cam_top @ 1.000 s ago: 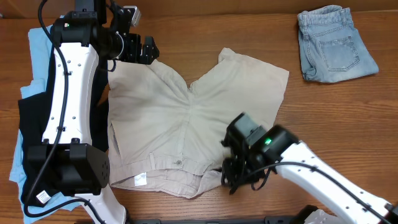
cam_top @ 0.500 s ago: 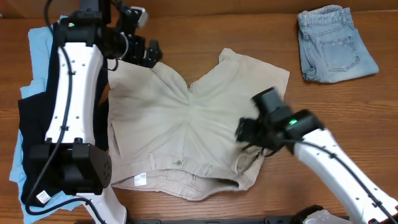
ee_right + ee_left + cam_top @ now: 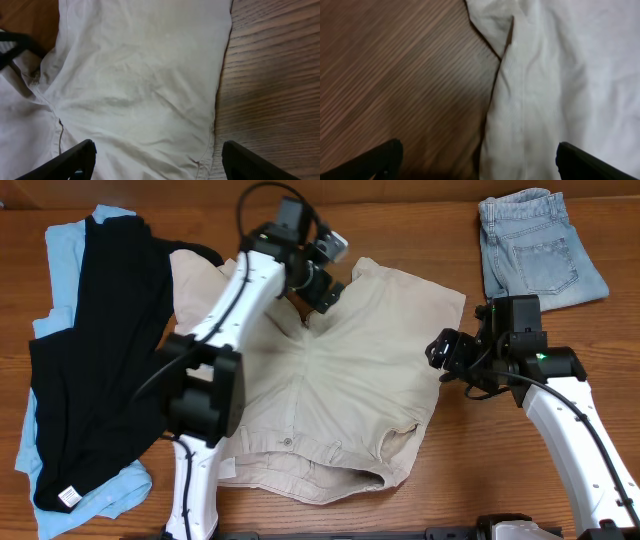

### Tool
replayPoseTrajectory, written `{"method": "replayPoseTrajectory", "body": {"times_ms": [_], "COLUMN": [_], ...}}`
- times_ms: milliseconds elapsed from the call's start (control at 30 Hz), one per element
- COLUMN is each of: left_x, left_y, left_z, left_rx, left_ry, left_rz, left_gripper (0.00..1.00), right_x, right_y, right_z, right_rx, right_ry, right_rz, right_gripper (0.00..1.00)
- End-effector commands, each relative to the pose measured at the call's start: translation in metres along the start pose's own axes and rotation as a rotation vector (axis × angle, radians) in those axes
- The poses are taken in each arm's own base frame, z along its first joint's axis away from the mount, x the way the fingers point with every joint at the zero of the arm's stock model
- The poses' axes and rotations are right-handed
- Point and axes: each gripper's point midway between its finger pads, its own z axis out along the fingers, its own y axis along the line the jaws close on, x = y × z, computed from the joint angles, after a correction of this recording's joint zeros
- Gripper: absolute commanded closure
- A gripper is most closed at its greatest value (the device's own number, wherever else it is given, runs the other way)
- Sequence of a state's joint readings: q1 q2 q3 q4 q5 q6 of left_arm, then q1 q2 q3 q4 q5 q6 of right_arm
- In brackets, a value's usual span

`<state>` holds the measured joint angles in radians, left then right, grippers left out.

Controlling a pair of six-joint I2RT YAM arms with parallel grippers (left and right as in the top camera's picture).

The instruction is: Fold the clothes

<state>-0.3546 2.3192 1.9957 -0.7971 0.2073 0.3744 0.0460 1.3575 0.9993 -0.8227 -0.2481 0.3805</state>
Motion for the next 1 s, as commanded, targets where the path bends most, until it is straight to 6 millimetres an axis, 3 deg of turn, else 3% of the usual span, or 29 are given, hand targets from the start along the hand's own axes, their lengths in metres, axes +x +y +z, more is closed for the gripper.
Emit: {"method": "replayPoseTrajectory", "body": {"times_ms": [0, 233, 467, 533, 567, 633, 667, 700, 800, 967], "left_x": [0.001, -0.019, -0.017, -0.019, -0.02, -0.021, -0.021, -0.022, -0.03, -0.058], "left_y": [0.003, -0.011, -0.037, -0.045, -0.048, -0.051, -0.051, -0.047, -0.02, 0.049], "left_z": [0.018, 0.054, 0.075, 0.076, 0.076, 0.075, 0.075, 0.075, 0.065, 0.017], "left_rx": [-0.043, -0.058, 0.003, 0.033, 0.045, 0.061, 0.06, 0.049, -0.032, -0.192], "left_ry": [0.007, -0.065, -0.061, -0.073, -0.078, -0.083, -0.083, -0.084, -0.101, -0.179], "left_rz": [0.047, 0.12, 0.149, 0.155, 0.157, 0.153, 0.142, 0.123, 0.024, -0.18], "left_gripper": [0.0, 0.02, 0.23, 0.42, 0.61, 0.77, 0.89, 0.96, 0.96, 0.96], "right_x": [-0.006, -0.005, -0.006, -0.007, -0.007, -0.007, -0.007, -0.007, -0.01, -0.012], "right_y": [0.008, 0.007, 0.006, 0.005, 0.005, 0.005, 0.004, 0.003, 0.001, -0.002], "right_z": [-0.009, -0.008, -0.008, -0.008, -0.008, -0.008, -0.008, -0.008, -0.008, 0.001], "right_rx": [-0.029, -0.027, -0.021, -0.014, -0.014, -0.011, -0.01, -0.004, 0.013, 0.014], "right_ry": [-0.03, -0.026, -0.029, -0.032, -0.032, -0.033, -0.034, -0.037, -0.051, -0.06], "right_rz": [-0.032, -0.031, -0.03, -0.03, -0.03, -0.03, -0.03, -0.029, -0.031, -0.033], "right_gripper": [0.16, 0.16, 0.18, 0.2, 0.21, 0.23, 0.25, 0.25, 0.27, 0.3]}}
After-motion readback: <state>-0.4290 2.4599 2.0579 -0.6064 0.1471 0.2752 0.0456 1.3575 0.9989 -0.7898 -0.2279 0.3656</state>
